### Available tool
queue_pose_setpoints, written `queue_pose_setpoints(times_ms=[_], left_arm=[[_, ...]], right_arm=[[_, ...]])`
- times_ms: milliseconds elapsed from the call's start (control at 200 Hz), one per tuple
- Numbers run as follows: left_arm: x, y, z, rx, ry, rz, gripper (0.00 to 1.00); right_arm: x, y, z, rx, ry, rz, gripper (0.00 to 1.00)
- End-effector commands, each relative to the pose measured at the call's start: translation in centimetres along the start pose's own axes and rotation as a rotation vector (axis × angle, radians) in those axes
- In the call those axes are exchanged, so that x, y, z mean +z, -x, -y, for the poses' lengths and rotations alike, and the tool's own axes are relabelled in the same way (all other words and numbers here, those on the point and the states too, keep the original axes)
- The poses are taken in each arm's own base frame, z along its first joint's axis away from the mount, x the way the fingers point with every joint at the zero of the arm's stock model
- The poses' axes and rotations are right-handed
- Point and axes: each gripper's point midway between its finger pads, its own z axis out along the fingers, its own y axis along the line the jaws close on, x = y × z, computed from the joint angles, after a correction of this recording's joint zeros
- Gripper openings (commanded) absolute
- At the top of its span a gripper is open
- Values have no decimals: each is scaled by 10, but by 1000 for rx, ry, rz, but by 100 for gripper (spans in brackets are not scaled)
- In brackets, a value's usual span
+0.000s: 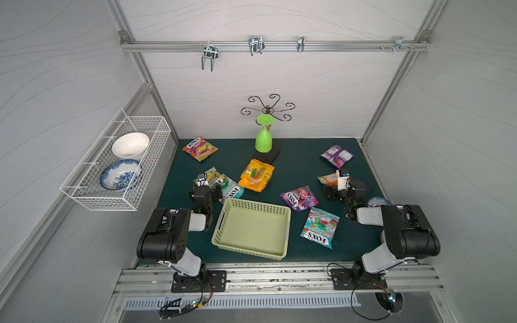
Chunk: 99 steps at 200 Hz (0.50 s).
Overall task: Put the candies in the basket
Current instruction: Move the candy to the center of the board.
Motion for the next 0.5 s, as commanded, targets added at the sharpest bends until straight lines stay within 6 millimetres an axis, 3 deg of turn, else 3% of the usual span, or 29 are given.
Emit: queue_pose_setpoints(times_ms=[0,490], left_arm=[[4,23,3,-16,-8,58,99],[4,23,3,-15,-10,58,99]], right_arm=[[3,10,1,-2,7,31,99],[3,10,3,16,21,36,99]])
